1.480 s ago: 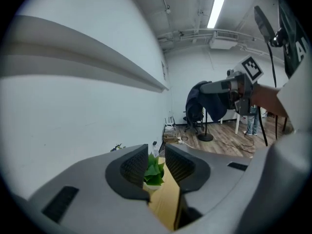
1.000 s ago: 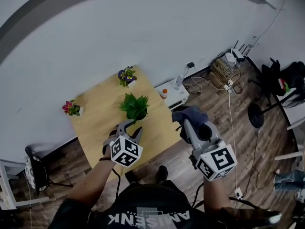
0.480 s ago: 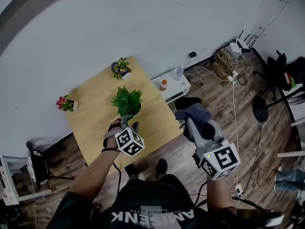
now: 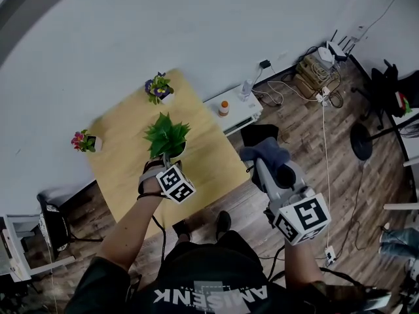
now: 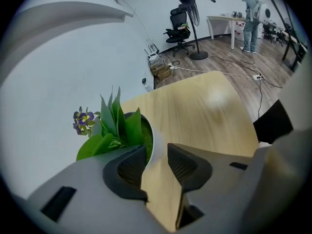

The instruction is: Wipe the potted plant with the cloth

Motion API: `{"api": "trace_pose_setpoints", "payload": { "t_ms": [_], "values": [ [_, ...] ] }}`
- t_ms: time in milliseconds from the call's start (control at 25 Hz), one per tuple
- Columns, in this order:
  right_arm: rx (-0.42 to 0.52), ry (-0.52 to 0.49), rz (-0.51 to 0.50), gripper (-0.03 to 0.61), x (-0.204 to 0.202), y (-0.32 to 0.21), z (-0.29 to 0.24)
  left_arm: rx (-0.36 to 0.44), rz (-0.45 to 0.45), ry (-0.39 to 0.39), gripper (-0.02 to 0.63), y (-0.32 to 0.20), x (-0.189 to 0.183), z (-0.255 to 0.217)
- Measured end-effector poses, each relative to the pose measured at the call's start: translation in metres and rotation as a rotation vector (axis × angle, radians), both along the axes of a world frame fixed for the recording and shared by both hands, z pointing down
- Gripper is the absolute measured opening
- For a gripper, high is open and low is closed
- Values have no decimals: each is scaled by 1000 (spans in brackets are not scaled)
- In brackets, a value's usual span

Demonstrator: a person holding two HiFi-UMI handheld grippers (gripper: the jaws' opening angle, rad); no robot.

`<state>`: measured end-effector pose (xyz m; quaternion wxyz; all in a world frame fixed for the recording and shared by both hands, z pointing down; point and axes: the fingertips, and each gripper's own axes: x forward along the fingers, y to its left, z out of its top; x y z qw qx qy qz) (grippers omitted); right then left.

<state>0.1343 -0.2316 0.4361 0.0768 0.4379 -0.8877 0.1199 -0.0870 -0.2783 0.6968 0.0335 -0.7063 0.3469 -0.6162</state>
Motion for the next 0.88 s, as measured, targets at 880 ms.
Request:
{"api": "trace_pose_setpoints", "payload": {
  "t_ms": [880],
  "values": [
    [-34,-7,4,46,-4,-4,17,-29,140,-47,57,-3,-2,-6]
  ]
}}
